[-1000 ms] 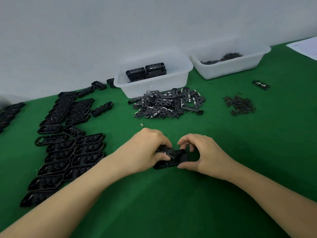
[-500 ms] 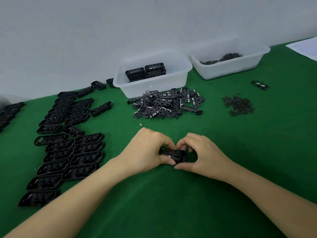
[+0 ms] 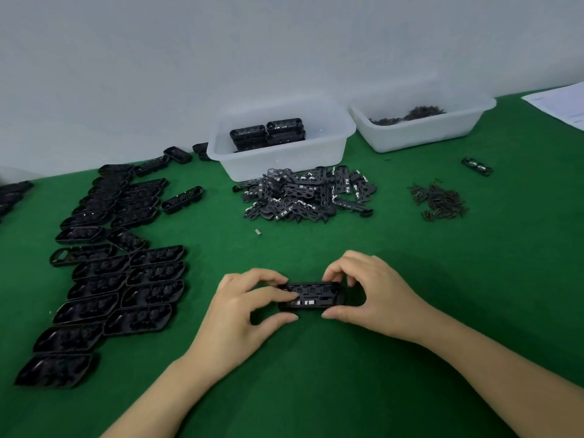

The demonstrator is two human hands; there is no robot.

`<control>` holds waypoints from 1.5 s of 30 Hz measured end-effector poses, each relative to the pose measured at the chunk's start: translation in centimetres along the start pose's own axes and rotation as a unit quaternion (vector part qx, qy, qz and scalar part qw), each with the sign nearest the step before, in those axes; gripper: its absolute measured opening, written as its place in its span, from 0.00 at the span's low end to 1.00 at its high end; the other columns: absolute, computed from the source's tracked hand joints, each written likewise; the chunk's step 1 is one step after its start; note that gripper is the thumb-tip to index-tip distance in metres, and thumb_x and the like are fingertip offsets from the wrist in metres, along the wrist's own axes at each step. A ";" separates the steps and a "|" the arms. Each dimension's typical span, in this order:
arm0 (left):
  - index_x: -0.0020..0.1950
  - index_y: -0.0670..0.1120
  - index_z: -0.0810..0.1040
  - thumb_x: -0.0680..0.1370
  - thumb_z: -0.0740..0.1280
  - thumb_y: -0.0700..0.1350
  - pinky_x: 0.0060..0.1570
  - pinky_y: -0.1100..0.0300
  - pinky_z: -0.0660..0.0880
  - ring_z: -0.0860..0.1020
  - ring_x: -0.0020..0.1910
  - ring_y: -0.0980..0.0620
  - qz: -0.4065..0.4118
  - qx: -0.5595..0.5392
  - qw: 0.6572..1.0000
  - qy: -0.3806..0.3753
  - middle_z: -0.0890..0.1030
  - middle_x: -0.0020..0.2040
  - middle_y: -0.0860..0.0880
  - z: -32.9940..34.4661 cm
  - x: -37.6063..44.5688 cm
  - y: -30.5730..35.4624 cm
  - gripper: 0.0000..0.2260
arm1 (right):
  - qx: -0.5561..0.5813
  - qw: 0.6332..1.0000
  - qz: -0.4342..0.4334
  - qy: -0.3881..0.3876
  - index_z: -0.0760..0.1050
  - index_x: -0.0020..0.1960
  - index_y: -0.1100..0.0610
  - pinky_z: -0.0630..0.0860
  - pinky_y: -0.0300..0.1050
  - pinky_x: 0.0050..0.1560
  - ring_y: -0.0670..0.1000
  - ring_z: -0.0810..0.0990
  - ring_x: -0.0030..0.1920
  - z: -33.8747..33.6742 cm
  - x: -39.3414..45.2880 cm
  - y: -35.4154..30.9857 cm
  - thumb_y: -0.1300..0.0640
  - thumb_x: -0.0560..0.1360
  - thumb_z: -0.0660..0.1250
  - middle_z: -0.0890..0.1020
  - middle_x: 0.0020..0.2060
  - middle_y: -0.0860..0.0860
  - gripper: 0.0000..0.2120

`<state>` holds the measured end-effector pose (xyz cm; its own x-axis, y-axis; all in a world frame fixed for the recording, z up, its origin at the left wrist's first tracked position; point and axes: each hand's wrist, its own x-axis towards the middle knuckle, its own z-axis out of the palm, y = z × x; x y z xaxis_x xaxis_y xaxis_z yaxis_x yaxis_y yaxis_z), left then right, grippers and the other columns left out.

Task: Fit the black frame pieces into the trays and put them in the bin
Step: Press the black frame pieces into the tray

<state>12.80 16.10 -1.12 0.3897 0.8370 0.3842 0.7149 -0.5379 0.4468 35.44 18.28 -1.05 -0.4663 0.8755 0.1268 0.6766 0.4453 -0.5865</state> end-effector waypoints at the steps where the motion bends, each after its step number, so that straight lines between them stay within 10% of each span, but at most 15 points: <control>1: 0.48 0.54 0.83 0.69 0.70 0.57 0.54 0.61 0.67 0.72 0.53 0.65 0.010 -0.002 1.000 -0.006 0.78 0.54 0.59 0.1 0.0 0.0 0.12 | -0.002 1.000 0.002 -0.002 0.68 0.49 0.42 0.60 0.28 0.45 0.32 0.67 0.45 0.0 0.0 0.0 0.41 0.65 0.71 0.69 0.41 0.34 0.17; 10: 0.49 0.51 0.84 0.72 0.72 0.52 0.51 0.63 0.75 0.77 0.52 0.62 0.043 -0.090 0.994 -0.035 0.79 0.53 0.56 0.5 0.6 -0.9 0.08 | 0.067 0.998 0.005 0.003 0.72 0.52 0.44 0.65 0.27 0.45 0.37 0.70 0.45 -0.8 -0.1 0.2 0.37 0.67 0.67 0.72 0.45 0.36 0.18; 16: 0.48 0.54 0.84 0.72 0.65 0.57 0.49 0.64 0.76 0.77 0.51 0.65 0.061 -0.097 0.993 -0.018 0.79 0.52 0.58 0.8 0.6 -1.1 0.12 | -0.138 0.953 0.121 0.242 0.78 0.43 0.56 0.69 0.40 0.43 0.47 0.72 0.40 -7.4 0.7 5.7 0.59 0.72 0.68 0.73 0.39 0.45 0.02; 31: 0.49 0.57 0.82 0.71 0.66 0.59 0.47 0.62 0.77 0.78 0.50 0.64 0.063 -0.102 0.993 -0.009 0.79 0.51 0.60 1.0 0.6 -1.4 0.11 | -0.339 0.915 0.099 0.193 0.77 0.41 0.62 0.66 0.45 0.39 0.57 0.76 0.39 -9.2 -0.5 10.6 0.65 0.71 0.67 0.78 0.38 0.55 0.01; 38: 0.50 0.58 0.81 0.70 0.65 0.64 0.51 0.59 0.71 0.76 0.52 0.65 0.066 -0.039 0.997 0.019 0.79 0.54 0.62 0.6 0.8 -0.8 0.15 | 0.080 0.908 0.200 0.360 0.75 0.39 0.57 0.68 0.34 0.37 0.48 0.74 0.37 -10.0 -0.1 8.1 0.65 0.74 0.64 0.80 0.36 0.49 0.06; 45: 0.47 0.54 0.79 0.68 0.69 0.57 0.46 0.62 0.74 0.78 0.45 0.65 0.009 -0.125 0.972 0.196 0.80 0.44 0.62 0.0 3.7 4.2 0.12 | 0.433 0.878 0.148 0.142 0.78 0.37 0.58 0.70 0.35 0.32 0.44 0.72 0.31 -5.0 0.9 -1.9 0.63 0.72 0.65 0.80 0.30 0.48 0.06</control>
<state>17.31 16.96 2.18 0.1130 0.7512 0.6504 0.5271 -0.6002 0.6016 36.60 19.10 4.21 -0.0996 0.9949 -0.0126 0.0001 -0.0127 -0.9999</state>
